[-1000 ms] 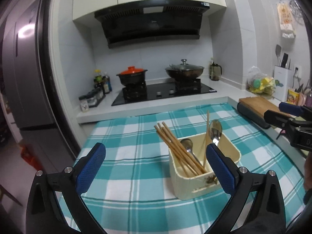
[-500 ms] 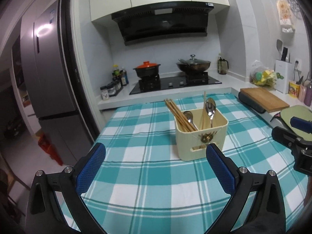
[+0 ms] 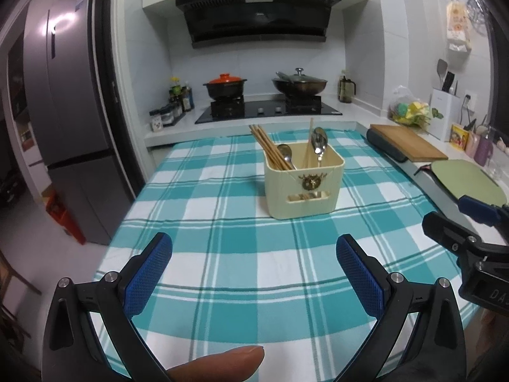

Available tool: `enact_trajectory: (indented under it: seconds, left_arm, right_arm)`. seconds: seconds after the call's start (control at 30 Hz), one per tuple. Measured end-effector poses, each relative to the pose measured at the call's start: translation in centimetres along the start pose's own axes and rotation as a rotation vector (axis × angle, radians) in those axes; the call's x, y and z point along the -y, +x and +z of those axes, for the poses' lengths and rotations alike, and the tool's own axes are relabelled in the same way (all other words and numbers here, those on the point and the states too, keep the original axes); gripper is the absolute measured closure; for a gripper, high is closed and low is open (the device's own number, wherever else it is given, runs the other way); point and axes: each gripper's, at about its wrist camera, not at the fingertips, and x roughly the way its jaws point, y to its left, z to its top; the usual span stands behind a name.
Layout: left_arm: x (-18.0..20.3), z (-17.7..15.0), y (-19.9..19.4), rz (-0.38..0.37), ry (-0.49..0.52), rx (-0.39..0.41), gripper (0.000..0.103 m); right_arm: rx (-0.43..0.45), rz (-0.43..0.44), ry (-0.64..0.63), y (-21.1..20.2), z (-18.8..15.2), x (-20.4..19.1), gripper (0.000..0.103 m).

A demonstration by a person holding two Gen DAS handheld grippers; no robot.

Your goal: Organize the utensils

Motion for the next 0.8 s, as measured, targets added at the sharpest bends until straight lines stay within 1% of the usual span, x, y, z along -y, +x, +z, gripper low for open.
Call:
enact_trajectory:
  seconds: [0.13,0.3,0.57,0.8]
  left_arm:
    - [-0.1,-0.3,-0.2,-0.019,-0.010,-0.032,0.000]
    - [-0.4,-0.1,-0.9,-0.030,-0.027,-0.028,0.000]
    - [-0.5,0.6,-1.8,-0.050,-0.031,-0.016,0.000]
    - [-1.0,1.3,-2.3,-0.036,-0.043,-0.003,0.000]
  right_arm:
    - [-0.024,-0.001,0.002,-0.2,-0.9,-0.6,0.017]
    - [-0.045,-0.020,-0.010,-0.9,-0.9,-1.3,0.017]
    - [-0.004,-0.031,-0.022,-2.9,0.2,-2.1,0.017]
    - [0.013,-0.023,-0.033,-3.2,0.8,-2.5,0.017]
